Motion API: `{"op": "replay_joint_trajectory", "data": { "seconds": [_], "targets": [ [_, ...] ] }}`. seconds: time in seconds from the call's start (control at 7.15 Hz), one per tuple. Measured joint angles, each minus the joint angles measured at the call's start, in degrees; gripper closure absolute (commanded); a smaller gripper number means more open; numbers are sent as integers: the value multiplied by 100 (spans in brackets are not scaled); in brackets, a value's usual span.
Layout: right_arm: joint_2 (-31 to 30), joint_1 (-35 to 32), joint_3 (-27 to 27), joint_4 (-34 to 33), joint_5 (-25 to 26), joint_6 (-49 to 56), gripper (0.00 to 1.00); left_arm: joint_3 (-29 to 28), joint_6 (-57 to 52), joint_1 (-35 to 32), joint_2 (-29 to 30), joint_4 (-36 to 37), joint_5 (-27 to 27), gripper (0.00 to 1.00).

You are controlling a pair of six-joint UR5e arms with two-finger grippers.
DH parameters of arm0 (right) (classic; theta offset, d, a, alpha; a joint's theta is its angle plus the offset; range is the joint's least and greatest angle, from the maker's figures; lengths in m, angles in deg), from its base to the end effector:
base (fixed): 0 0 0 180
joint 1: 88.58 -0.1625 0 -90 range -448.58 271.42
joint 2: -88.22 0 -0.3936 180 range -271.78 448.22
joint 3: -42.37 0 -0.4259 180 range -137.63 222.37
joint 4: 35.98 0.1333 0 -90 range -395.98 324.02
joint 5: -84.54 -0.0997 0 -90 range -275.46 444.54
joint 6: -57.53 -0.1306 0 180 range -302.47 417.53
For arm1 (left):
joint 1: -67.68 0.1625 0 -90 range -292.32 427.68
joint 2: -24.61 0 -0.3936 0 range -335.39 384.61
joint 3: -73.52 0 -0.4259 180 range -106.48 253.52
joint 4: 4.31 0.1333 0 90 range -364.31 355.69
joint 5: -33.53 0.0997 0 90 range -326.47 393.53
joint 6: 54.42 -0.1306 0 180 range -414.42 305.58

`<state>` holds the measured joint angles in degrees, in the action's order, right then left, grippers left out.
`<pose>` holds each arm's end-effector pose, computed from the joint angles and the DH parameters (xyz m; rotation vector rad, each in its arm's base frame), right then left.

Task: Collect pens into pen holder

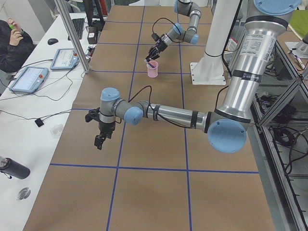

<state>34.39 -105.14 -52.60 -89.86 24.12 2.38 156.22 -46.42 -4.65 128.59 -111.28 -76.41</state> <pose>-0.6010 -0.3850 0.1278 0.9572 -0.9917 0.0809 0.1154 -0.6545 0.5674 0.3229 0.4262 0.2366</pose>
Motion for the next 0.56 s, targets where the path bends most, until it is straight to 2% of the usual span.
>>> {"op": "replay_joint_trajectory", "data": {
  "seconds": [0.14,0.28,0.42,0.56],
  "targets": [
    [11,-22,-175,-120,-160,2,0,0,0,3,0,5,-1,0],
    [2,-121,-546,-628,-538,4,0,0,-2,6,0,15,-1,0],
    [-3,-243,-1065,-1598,-885,-14,0,0,-6,6,6,26,-1,0],
    [9,-361,-1601,-2862,-1124,-85,0,1,-8,3,9,42,1,0]
  ]
}}
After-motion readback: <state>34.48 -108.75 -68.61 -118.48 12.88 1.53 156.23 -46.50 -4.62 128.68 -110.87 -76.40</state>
